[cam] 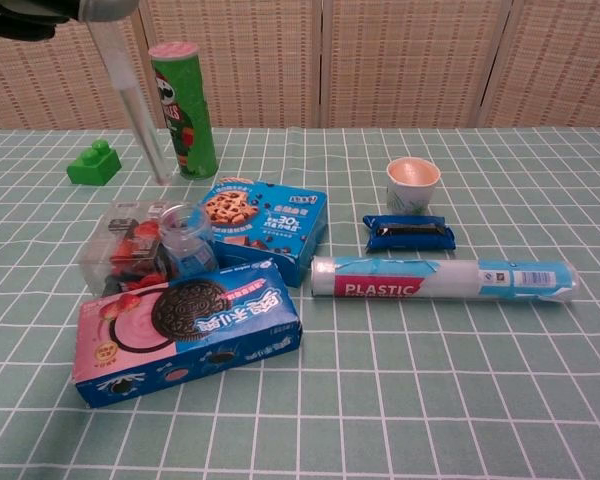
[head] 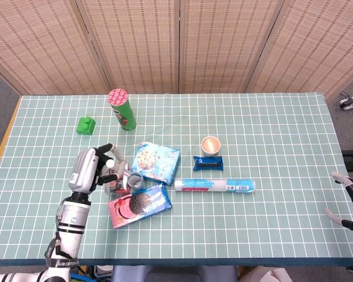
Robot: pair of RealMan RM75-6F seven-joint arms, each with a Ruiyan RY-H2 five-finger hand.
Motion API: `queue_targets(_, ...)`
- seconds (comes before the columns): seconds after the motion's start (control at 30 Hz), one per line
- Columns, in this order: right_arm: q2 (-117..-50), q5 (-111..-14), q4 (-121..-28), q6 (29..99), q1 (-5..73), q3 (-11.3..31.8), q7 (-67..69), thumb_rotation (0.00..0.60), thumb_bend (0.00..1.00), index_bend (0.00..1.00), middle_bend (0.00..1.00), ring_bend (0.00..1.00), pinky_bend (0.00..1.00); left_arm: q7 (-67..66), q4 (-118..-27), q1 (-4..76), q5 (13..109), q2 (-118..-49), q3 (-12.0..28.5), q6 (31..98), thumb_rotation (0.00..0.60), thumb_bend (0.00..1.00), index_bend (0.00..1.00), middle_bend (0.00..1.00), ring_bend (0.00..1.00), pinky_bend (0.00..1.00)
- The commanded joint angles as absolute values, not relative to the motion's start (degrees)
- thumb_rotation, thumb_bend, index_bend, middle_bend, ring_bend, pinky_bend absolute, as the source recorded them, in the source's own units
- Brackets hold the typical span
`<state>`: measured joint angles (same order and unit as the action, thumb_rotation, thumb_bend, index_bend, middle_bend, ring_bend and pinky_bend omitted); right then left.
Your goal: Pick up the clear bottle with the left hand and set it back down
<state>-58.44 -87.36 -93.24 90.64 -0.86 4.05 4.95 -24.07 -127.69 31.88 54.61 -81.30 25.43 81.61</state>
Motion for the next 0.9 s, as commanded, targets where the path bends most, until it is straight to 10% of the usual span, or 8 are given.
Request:
queue_targets(0.03,-58.48,-87.29,-93.28,90.57,-0.84,4.03,4.81,0.6,0.07,0.22,0.33,0.26,0.52,-26.01,-127.83,30.77,54.39,-78.46,25.06,83.05,0.6,0.62,0.75,1.0,1.0,1.0)
queue_targets(0.4,-58.7,-86.49,-93.34,89.84,-0.58,4.19,4.08,0.6,0.07,0.22,0.33,0.26,0.52,-33.29,-112.12,29.2,67.03,-79.3,17.39,89.34,0.6,0.62,0.75,1.0,1.0,1.0)
queue_targets(0.7,-58.73,-86.08,-93.31,89.35,-0.39,4.27,3.96,0.6,0.07,0.22,0.33,0.26,0.52,-7.74,-123.6,25.99,48.3,-70.56,26.45,75.29,0.6,0.62,0.75,1.0,1.0,1.0)
queue_targets(0.9,-58.8,-85.94,-93.32,89.11,-0.27,4.27,3.72,0.6,0.07,0.22,0.33,0.26,0.52,2.95,-120.54,24.25,51.97,-65.4,26.68,67.06,0.6,0.62,0.75,1.0,1.0,1.0)
